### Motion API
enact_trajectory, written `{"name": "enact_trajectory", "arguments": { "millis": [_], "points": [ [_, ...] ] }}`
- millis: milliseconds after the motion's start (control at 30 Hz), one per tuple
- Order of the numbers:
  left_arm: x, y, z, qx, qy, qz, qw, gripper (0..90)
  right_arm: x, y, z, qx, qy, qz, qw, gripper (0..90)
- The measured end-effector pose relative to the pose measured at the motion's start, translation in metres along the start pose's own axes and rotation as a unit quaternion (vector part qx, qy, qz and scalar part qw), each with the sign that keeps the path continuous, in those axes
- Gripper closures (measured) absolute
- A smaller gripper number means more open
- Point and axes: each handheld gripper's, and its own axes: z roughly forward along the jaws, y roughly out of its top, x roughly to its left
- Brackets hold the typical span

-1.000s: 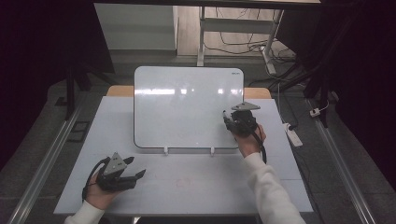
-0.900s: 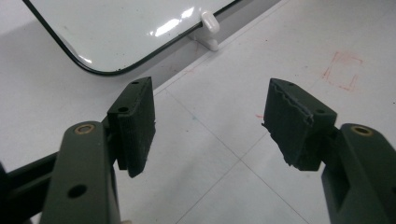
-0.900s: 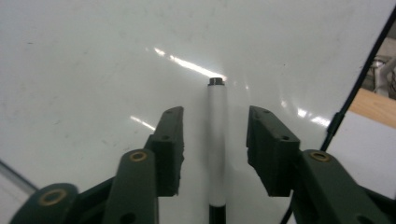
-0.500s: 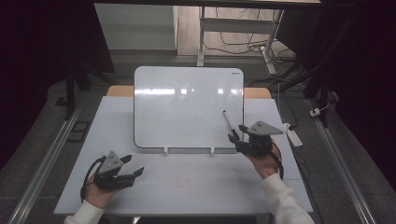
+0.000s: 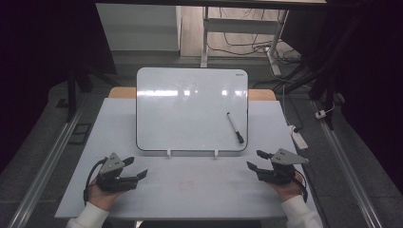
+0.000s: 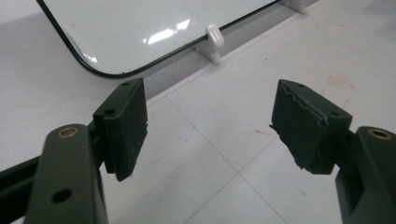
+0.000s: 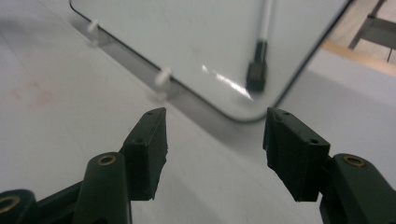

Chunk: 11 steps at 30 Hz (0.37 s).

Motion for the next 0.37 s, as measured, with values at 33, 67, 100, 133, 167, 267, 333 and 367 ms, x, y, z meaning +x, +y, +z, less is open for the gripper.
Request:
{"name": "enact_trajectory", "arguments": {
  "millis": [33,67,100,133,167,267,333,367],
  "points": [
    [0.0005,-0.0002,0.0002,-0.001,-0.001,-0.002,1.0,27.1,-0.002,-0.0048,-0.0016,0.001,-0.001,0.003,1.0,39.9],
    [0.0008,-0.0002,0.0005,-0.001,-0.002,-0.004,1.0,27.1,-0.0038,-0.0088,-0.0032,0.001,-0.003,0.007,1.0,39.9],
    [0.001,-0.0002,0.0008,-0.001,-0.002,-0.005,1.0,27.0,-0.0055,-0.0117,-0.0047,0.002,-0.003,0.011,0.9999,39.9],
    [0.0009,0.0,0.0011,-0.001,-0.001,-0.006,1.0,26.7,-0.0071,-0.0132,-0.0059,0.002,-0.003,0.013,0.9999,40.0],
    [0.0008,0.0001,0.0012,-0.002,-0.001,-0.005,1.0,26.6,-0.0076,-0.0137,-0.0068,0.001,-0.003,0.014,0.9999,40.0],
    [0.0006,0.0005,0.001,-0.004,0.0,-0.004,1.0,26.4,-0.0077,-0.012,-0.0085,-0.006,-0.002,0.011,0.9999,40.0],
    [0.0009,0.0006,0.001,-0.005,0.0,-0.004,1.0,26.3,-0.0075,-0.0113,-0.0089,-0.008,-0.002,0.006,0.9999,40.0],
    [0.0012,0.0007,0.0012,-0.005,-0.001,-0.004,1.0,26.0,-0.0072,-0.0115,-0.0088,-0.009,-0.002,0.006,0.9999,40.0]
  ]
}}
